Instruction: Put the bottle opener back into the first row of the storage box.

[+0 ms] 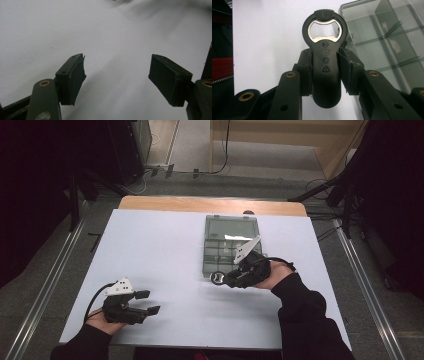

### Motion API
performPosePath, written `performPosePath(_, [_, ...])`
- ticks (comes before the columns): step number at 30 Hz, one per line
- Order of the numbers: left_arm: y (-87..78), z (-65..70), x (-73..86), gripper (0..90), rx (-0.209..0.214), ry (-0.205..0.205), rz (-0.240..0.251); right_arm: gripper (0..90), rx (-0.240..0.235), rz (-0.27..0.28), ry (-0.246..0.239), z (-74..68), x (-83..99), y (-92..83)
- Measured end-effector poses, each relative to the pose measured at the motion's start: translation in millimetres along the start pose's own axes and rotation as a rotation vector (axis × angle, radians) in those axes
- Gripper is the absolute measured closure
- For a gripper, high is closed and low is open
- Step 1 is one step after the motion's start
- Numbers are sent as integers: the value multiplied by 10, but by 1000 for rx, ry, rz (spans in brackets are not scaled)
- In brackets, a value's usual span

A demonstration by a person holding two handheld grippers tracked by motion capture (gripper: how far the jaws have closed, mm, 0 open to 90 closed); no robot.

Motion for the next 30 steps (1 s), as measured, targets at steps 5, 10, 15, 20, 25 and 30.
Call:
performPosePath(5, [0,1,-1,283,1,0,-4,657,1,-2,1,69,-45,-43])
performPosePath(10, [0,0,1,284,1,2,-8,657,-8,5,17,156,-80,-79])
performPosePath(15, [5,0,1,283,2,2,-7,657,3,0,16,225,-117,-107])
performPosePath(20, [2,0,0,283,1,2,-7,657,17,-7,22,334,-153,-130])
performPosePath(25, [5,1,2,283,4,2,-8,657,23,-4,28,463,-194,-154])
performPosePath(30, [1,1,1,283,4,2,-8,657,41,-16,34,554,-205,-156])
Point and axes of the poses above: each handheld gripper's, and its own axes: y roughly forward along the jaws, x roughly out of its underside, z roughly to its right, the point moved 3 cm from there along y, roughly forward along the jaws, and after that the axes turned 12 degrees about z, right-handed, at the moved point
